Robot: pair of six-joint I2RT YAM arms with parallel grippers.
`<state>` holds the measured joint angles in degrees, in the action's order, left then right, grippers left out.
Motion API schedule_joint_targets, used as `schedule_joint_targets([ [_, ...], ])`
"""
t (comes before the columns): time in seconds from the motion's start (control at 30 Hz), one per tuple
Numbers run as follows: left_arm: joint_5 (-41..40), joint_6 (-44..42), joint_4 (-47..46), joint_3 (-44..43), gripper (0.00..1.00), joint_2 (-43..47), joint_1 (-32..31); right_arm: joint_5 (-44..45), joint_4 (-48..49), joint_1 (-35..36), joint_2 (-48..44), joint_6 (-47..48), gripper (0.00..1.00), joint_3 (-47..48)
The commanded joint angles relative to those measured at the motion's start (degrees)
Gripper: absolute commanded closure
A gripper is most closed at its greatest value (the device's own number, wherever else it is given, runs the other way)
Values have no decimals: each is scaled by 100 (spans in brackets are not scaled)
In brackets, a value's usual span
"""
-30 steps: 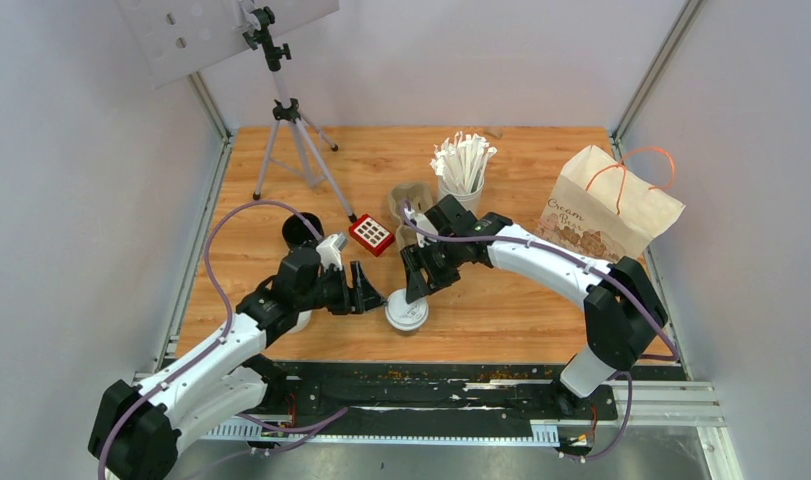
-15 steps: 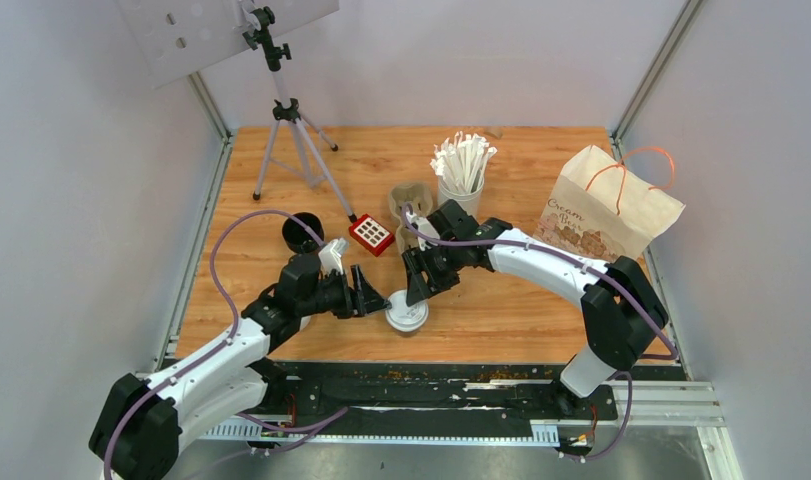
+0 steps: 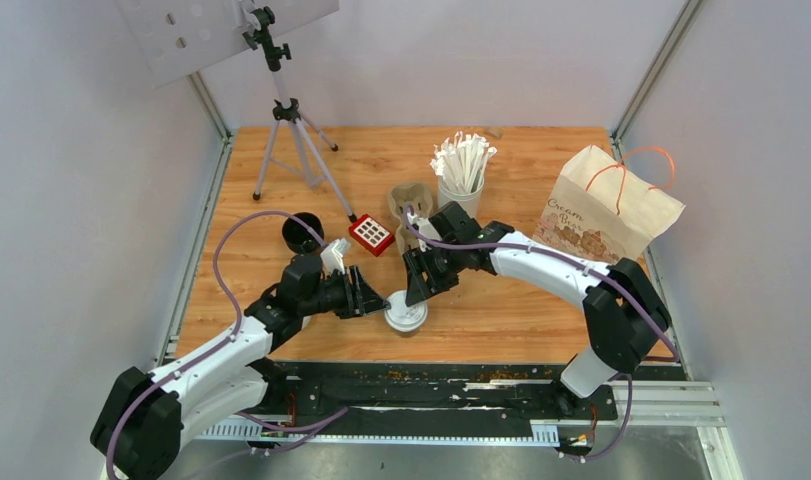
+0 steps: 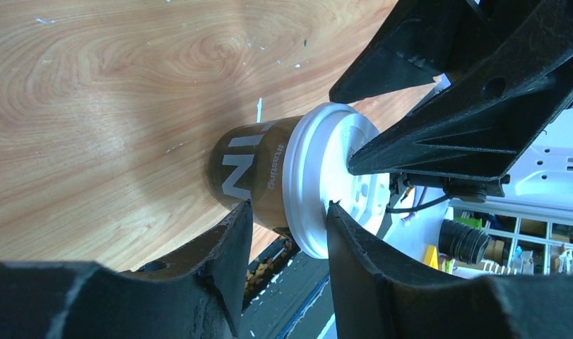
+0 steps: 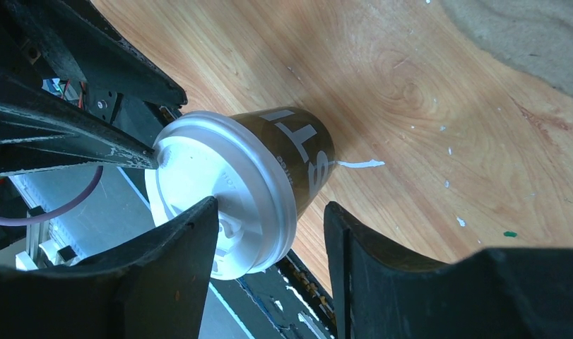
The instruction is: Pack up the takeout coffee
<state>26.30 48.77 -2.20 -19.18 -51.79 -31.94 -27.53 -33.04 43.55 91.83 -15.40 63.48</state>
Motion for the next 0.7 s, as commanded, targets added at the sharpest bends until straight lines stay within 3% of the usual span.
schedule_joint_targets([
  [0.0, -383, -189, 611, -67, 52, -114, -22, 286, 87, 0, -127, 58, 45, -246],
  [0.27, -640, -239, 954, 4, 58, -272, -74, 387, 249, -8, -192, 65, 47, -577],
  [0.67, -932, -310, 1184, -128, 60, -569, -330, 485, 619, -13, -449, -126, 50, -1065],
])
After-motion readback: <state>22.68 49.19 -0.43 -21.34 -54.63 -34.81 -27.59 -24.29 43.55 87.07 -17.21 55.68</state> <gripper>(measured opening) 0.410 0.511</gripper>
